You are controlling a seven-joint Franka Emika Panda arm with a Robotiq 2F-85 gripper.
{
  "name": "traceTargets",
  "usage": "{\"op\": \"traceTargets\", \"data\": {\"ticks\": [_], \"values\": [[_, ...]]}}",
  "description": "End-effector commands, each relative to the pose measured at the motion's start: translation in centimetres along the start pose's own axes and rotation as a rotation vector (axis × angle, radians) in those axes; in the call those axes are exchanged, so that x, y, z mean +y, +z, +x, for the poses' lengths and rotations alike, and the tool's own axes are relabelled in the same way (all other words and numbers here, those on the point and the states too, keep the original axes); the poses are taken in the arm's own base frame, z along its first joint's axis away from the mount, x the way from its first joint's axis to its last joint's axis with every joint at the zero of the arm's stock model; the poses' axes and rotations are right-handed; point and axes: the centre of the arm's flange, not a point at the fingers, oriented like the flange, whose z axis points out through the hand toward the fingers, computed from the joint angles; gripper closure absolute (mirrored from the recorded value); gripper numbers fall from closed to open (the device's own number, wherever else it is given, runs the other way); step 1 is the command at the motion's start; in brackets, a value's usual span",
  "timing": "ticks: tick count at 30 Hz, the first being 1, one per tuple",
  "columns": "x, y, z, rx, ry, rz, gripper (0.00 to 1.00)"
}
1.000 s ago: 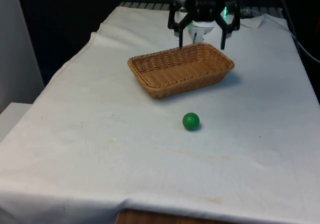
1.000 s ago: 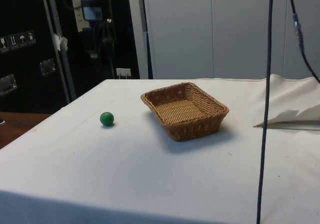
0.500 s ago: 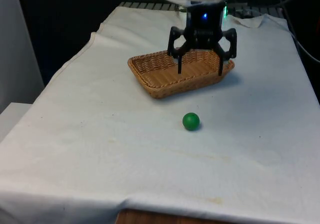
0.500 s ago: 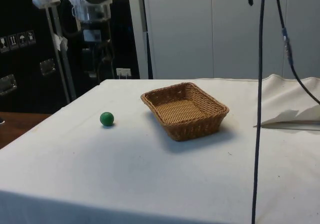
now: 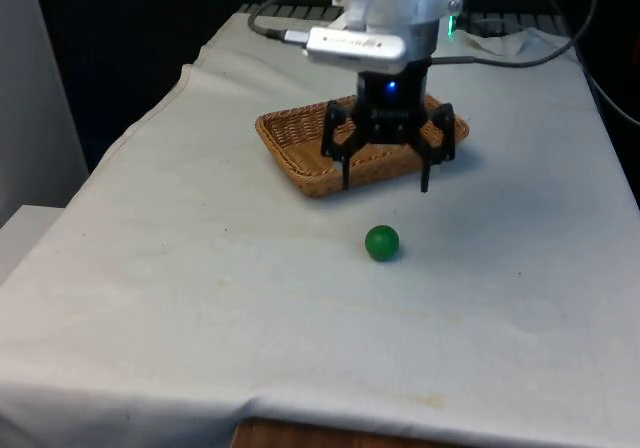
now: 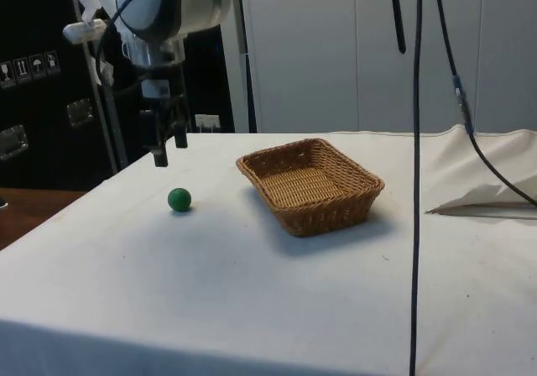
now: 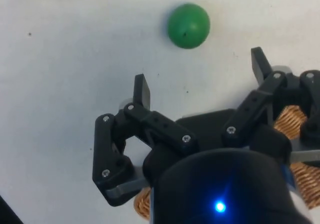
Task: Pick up the ball and place it into the basket.
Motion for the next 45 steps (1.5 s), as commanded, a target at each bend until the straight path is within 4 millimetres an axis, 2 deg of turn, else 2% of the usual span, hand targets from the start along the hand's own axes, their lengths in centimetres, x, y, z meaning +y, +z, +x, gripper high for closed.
{"op": "traceTargets", "data": {"ticks": [1, 4, 5, 8, 29, 45], "values": [[0.4, 0.6, 0.0, 0.004, -0.004, 0.01, 0.0], [0.9, 1.6, -0.1, 0.002, -0.008, 0.02, 0.0], [0.7, 1.1, -0.2, -0.004, -0.005, 0.01, 0.0], [1.0, 2.3, -0.3, 0.0, -0.01, 0.027, 0.0], [0.8, 7.5, -0.2, 0.01, -0.003, 0.087, 0.0], [0.8, 8.0, -0.1, 0.005, -0.002, 0.082, 0.0]]}}
